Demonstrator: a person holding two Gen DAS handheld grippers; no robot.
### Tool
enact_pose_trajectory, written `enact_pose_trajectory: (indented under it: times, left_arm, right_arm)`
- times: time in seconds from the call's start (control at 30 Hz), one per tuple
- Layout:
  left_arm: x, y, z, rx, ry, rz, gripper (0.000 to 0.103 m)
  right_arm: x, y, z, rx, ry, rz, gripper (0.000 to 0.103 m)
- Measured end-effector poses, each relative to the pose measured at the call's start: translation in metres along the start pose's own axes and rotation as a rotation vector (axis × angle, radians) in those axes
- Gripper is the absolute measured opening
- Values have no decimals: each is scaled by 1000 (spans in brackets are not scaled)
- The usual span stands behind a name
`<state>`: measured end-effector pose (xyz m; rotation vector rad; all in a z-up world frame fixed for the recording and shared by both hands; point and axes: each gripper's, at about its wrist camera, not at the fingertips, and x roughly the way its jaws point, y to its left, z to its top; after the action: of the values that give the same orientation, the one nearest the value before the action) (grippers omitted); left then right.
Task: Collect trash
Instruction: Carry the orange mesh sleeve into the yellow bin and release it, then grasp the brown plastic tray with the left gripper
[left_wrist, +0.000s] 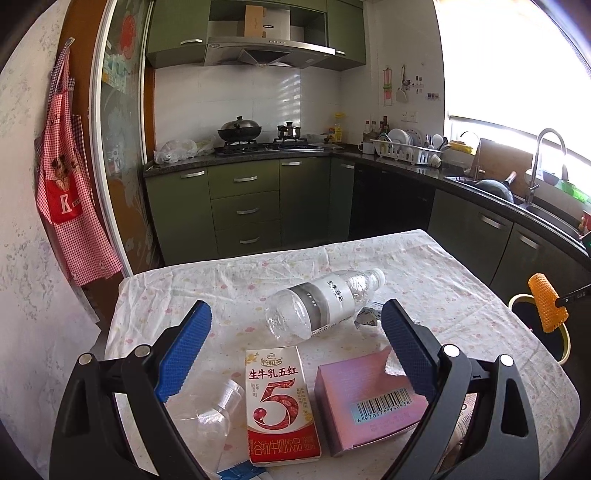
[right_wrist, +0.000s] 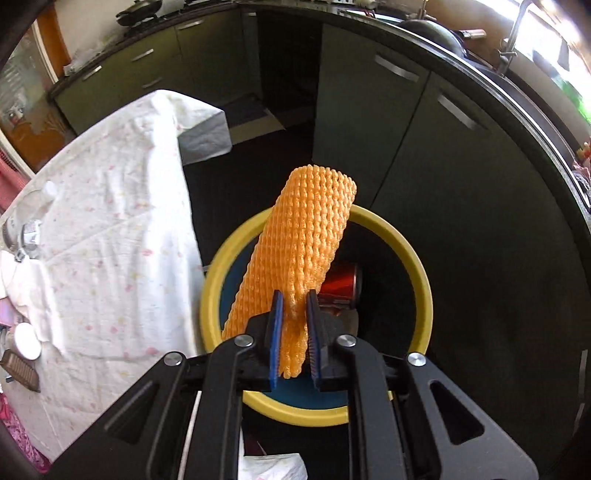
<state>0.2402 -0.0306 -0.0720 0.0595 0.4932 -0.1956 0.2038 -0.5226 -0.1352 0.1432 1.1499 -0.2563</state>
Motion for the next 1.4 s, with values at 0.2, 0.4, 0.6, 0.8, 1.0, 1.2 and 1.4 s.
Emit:
enact_pose_trajectory:
  times: [0.2,0.4,0.6,0.8,1.0,1.2,1.4]
  left_arm:
    - [3,-4,0,13,11,-15,92]
    - [2,-8,2,4,15,-36,92]
    - [-28,-29,2,3,36,-25,92]
    - [-66,-62,-34,-15,111,-19,92]
    - [-62,-99,-87,8,244,-19,86]
    - [-39,-102,-106,-39,323,-20,57]
    - [-32,-105,-111,-52,353,-52,19]
  right_arm:
    - [18,-11,-6,32,36,-25,37]
    - [-10,8,-24,-11,-34,25,37]
    - [-39,20,-48,-58,-113,60,37]
    - [-61,26,-68,-83,-204,99,41]
    - [-69,29,-86,-118,-248,158,42]
    - [-74,25,-107,-92,-278,241,43]
    - [-80,18,-124,-55,-300,264,44]
